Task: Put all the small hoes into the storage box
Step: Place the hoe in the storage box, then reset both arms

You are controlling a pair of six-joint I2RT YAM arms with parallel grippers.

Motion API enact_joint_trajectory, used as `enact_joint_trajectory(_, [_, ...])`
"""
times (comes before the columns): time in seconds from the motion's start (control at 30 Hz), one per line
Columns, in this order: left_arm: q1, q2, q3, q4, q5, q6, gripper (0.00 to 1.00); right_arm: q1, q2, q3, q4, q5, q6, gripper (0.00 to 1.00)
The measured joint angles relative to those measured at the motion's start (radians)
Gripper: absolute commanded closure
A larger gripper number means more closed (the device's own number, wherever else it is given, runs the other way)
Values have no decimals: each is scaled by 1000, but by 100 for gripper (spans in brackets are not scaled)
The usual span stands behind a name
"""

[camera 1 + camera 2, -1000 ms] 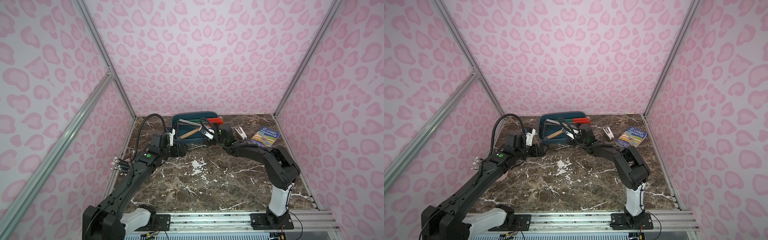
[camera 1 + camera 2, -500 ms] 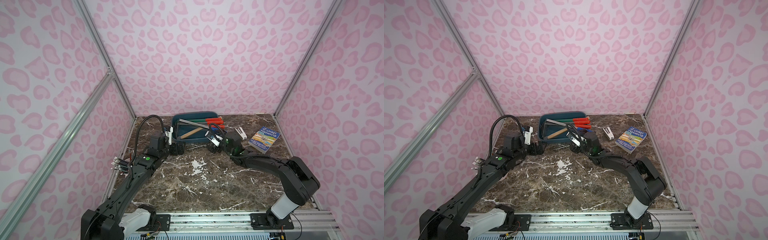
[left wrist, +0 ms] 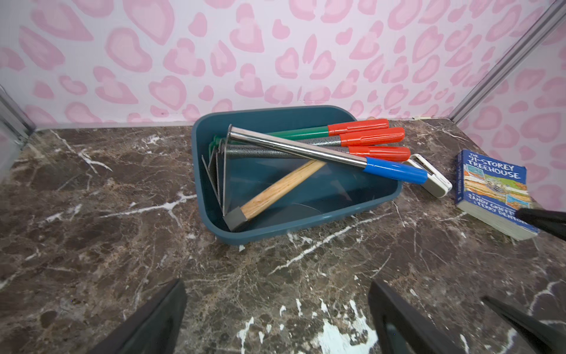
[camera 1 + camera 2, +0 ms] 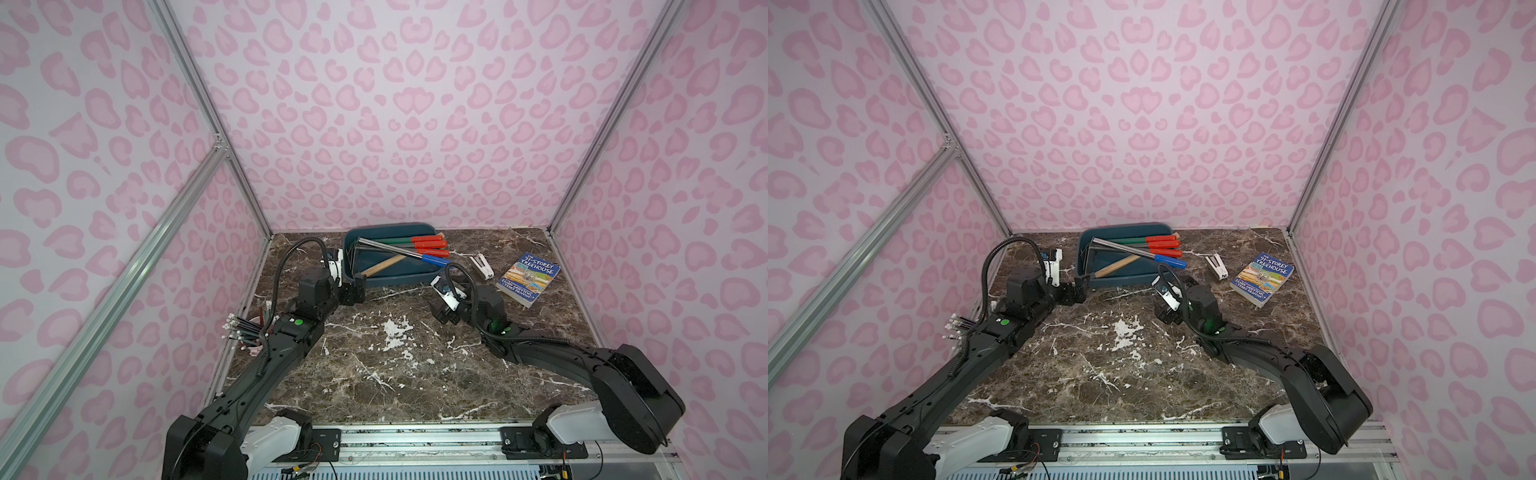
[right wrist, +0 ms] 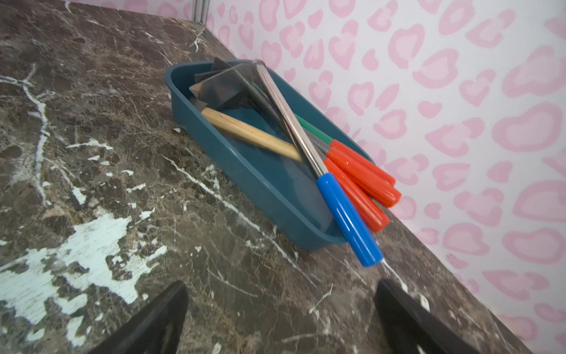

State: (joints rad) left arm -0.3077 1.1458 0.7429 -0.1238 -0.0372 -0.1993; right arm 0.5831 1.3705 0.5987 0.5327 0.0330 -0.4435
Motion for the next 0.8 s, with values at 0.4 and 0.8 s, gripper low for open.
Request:
enact_joint_trajectory(0.4, [25,64,-72,303,-164,188,4,-136,-159,-171,98,146,98,0])
enact_joint_trajectory(0.8, [114,243,-297,787,-174,307,4,-266,-112,-300,274,259,132,2])
